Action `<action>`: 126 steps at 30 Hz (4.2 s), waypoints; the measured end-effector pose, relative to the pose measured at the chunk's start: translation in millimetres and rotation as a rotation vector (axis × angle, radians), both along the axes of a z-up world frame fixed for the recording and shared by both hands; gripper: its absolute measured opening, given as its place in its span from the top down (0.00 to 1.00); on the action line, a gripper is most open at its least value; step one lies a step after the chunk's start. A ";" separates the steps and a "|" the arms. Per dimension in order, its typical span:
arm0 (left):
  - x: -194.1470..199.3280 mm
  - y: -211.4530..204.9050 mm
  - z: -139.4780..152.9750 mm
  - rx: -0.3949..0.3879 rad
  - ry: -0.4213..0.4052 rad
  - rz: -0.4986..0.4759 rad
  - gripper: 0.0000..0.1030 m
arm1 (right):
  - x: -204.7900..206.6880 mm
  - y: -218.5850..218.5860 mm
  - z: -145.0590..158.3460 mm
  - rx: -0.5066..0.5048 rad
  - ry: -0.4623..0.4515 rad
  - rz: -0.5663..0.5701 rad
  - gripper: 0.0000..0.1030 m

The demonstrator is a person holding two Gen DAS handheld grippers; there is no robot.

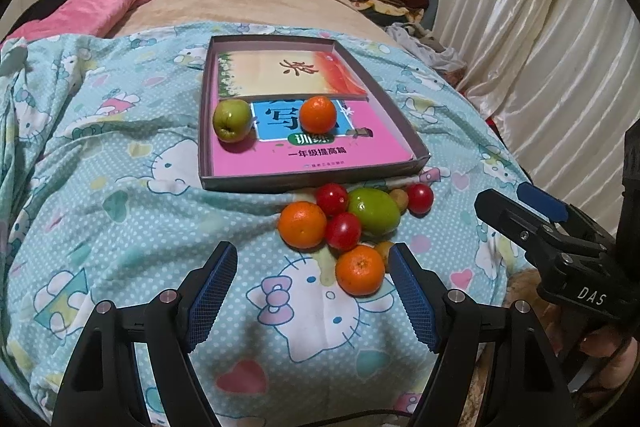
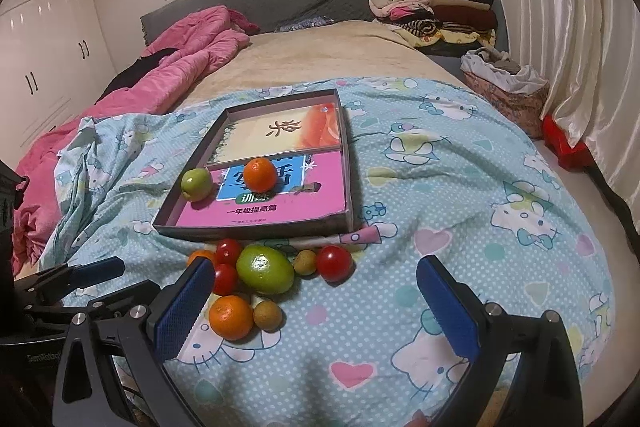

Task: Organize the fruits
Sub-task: 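Withdraw both open tools back from the tray toward the fruit cluster, then grasp a tangerine with the left tool while the right tool grasps a red tomato, then lift the tangerine with the left tool while the right tool lifts the tomato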

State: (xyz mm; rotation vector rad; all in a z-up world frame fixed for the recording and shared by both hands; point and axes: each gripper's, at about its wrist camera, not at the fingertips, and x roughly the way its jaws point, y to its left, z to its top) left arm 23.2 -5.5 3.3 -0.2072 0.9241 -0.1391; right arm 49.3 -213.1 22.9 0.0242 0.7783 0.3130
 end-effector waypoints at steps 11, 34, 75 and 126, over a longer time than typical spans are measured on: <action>5.9 -12.5 -20.8 0.044 0.089 -0.052 0.23 | 10.5 6.3 -17.9 -0.045 0.107 0.020 0.01; 24.1 -35.4 -44.9 0.012 0.129 -0.148 0.25 | 51.9 4.3 -47.2 -0.093 0.229 0.011 0.06; 41.0 -58.1 -61.6 0.099 0.121 -0.214 0.46 | 92.6 9.5 -80.7 -0.052 0.296 0.094 0.70; 24.6 -3.3 -7.3 -0.024 -0.028 -0.067 0.61 | 59.0 9.8 -27.9 0.124 0.084 0.185 0.70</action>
